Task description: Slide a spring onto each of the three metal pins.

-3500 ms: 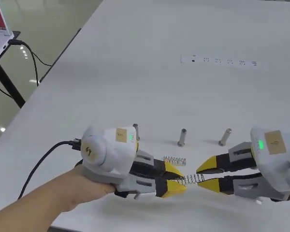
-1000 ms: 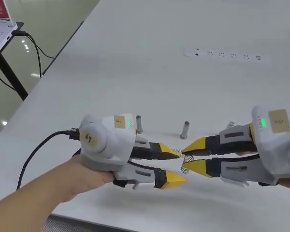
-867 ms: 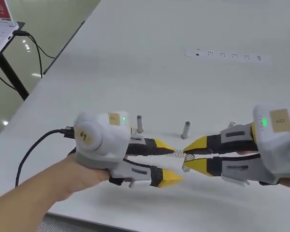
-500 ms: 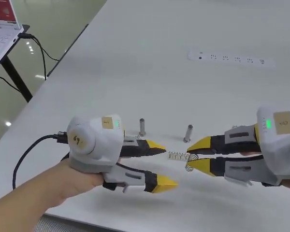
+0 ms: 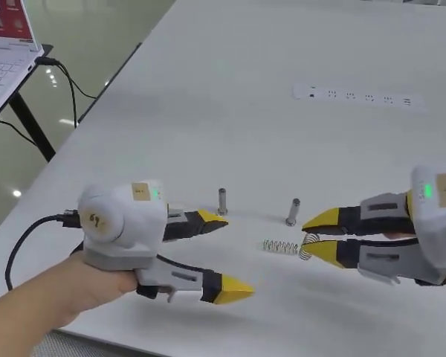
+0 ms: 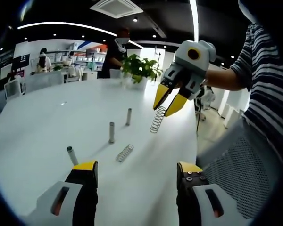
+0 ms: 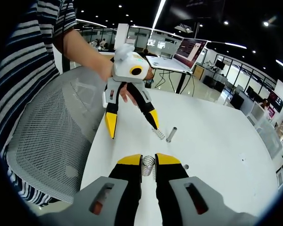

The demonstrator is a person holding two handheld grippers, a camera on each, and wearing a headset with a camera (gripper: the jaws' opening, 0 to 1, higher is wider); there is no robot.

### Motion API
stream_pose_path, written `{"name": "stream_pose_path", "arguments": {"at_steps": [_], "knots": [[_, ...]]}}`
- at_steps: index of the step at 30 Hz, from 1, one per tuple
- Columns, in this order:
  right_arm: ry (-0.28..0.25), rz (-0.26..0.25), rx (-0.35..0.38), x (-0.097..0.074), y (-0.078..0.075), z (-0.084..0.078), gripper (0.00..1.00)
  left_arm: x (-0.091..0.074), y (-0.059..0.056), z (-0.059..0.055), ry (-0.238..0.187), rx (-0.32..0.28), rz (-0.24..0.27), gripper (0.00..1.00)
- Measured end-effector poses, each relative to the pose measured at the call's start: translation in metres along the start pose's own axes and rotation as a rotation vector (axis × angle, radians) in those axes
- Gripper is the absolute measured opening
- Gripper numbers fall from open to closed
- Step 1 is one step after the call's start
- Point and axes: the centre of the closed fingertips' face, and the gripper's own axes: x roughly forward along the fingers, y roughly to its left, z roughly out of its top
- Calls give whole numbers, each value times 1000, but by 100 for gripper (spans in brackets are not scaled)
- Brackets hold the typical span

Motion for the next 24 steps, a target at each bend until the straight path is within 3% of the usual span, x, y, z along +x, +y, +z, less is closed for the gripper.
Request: {"name": "stream_pose_path", "arguments": {"at_steps": [9,15,20,24], "knots": [[14,-38,10,-8,-9,-7,7,-17,25,-3,-11,-32,96,82],[19,-58,19,-13,-13,-10,7,-24,30,-13,0,-64,122,97],[33,-74,23,-15,-16,-17,7,-30,33,-23,19,-81,132,98],[47,-89,24,-19,-20,-23,7,-34,40,-25,3,-104,152,98]]}}
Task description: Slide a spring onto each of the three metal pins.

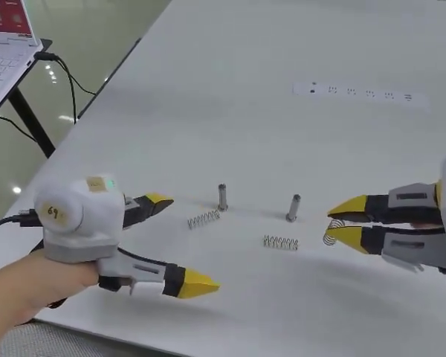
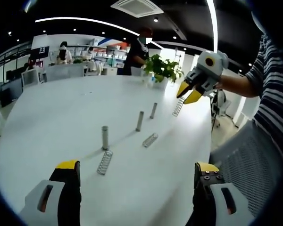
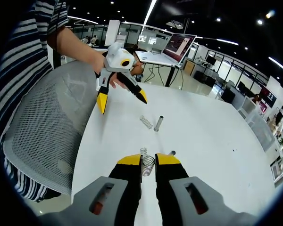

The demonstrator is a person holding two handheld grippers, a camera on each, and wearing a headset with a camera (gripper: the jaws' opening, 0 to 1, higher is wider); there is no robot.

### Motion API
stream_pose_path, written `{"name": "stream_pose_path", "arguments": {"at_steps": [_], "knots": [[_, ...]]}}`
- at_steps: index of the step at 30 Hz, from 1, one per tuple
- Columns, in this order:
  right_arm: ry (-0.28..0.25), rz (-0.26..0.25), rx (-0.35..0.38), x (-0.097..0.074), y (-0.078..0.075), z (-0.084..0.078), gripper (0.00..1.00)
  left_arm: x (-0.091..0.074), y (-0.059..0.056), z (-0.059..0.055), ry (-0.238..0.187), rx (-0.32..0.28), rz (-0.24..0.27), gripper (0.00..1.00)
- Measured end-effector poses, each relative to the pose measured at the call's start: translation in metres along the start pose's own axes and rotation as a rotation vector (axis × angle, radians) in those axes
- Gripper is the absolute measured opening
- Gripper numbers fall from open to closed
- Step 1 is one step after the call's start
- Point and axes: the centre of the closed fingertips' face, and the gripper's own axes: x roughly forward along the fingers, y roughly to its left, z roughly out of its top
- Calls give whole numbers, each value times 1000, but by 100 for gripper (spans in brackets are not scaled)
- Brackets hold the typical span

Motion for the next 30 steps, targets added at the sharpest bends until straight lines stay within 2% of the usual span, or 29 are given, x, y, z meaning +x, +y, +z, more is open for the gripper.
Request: {"name": "stream_pose_path", "arguments": {"at_steps": [8,13,16,20,30], "knots": [[10,-46,23,-12,-15,-8,7,-1,2,1,-7,-19,11,98],[3,-84,50,-20,-31,-12,7,-1,-1,1,-4,-20,5,98],[1,-116,75,-26,-48,-16,7,-2,-2,3,-13,-23,3,98],[14,-155,101,-32,-67,-23,7,-3,1,2,-4,-20,15,98],[-4,-206,166,-34,-91,-33,7,-6,4,3,-15,-32,30,98]]}}
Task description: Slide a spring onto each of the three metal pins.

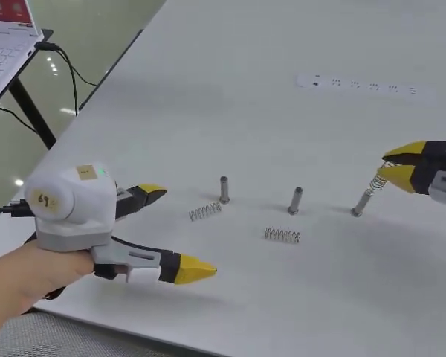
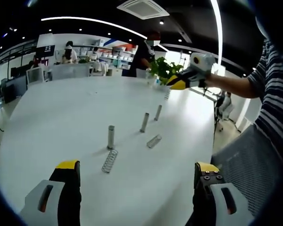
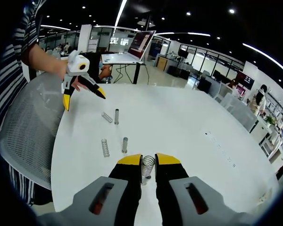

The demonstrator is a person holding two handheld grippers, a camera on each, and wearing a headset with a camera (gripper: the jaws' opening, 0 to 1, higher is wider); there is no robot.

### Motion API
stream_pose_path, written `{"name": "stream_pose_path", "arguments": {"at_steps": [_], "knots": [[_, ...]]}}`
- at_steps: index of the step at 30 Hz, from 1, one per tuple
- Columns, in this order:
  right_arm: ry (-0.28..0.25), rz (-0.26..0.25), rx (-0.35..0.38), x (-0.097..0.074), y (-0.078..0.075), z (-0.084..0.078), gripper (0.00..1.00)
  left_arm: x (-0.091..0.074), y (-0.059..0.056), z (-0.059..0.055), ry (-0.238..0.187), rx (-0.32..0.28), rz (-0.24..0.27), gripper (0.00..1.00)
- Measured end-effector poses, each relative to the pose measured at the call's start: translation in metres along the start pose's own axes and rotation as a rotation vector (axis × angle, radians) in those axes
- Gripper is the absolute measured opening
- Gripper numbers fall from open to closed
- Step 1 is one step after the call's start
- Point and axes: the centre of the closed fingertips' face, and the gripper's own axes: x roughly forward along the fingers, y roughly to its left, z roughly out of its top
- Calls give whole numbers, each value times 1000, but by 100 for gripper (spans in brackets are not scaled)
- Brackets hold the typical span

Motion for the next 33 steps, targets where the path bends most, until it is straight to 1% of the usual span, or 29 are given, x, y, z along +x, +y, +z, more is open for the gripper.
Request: {"name": "stream_pose_path", "arguments": {"at_steps": [4,8,13,17,20,22,26,27,28,29,33], "knots": [[14,-6,18,5,-4,-7,7,-1,0,-1,3,-2,2,98],[22,1,44,9,-4,-13,7,-2,0,-2,7,-3,7,98],[22,-7,60,12,-6,-16,7,-3,1,-3,13,-5,14,98],[27,-9,73,14,-7,-20,7,-4,1,-3,9,-8,15,98],[24,-9,79,15,-7,-21,7,-3,1,-5,20,-4,17,98],[23,-9,79,16,-6,-21,7,-3,1,-5,19,-7,17,98],[37,-6,72,19,-5,-26,7,-3,1,-4,18,-9,14,98],[32,-9,72,19,-6,-25,7,-3,1,-4,19,-9,13,98],[21,-8,98,20,-7,-24,7,-3,1,-4,22,-10,13,98],[20,-9,97,21,-7,-24,7,-3,1,-4,22,-11,14,98],[38,-3,88,26,-4,-29,7,-4,2,-4,21,-12,13,98]]}}
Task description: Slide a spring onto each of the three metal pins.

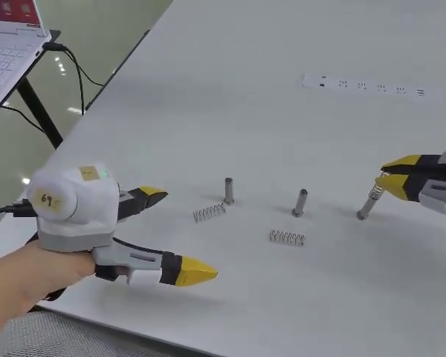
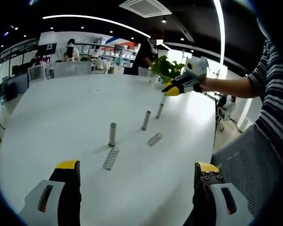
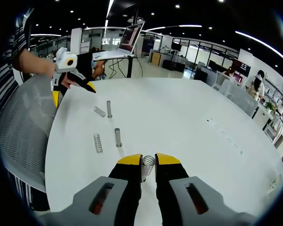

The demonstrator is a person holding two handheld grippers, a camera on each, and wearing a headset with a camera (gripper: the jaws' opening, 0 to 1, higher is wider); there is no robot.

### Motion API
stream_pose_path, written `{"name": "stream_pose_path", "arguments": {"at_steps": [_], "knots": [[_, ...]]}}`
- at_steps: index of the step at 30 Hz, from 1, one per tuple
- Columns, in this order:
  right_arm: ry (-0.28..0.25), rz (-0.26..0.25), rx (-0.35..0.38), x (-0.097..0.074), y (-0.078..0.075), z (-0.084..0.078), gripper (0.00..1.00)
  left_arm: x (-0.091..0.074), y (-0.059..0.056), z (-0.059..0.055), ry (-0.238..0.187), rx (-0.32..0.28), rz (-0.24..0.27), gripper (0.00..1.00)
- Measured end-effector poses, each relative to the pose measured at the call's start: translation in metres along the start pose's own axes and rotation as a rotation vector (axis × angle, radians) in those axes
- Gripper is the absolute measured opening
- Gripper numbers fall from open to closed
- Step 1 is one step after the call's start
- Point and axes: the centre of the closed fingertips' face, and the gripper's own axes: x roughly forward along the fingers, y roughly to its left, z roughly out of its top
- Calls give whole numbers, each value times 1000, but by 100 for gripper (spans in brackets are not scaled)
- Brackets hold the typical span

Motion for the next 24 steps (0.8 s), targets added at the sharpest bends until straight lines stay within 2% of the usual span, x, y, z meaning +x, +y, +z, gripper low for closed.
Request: {"name": "stream_pose_path", "arguments": {"at_steps": [11,24], "knots": [[39,-5,-7,12,4,-17,7,0,1,-1,7,0,-2,98],[72,-15,24,21,5,-36,8,1,1,1,2,1,-4,98]]}}
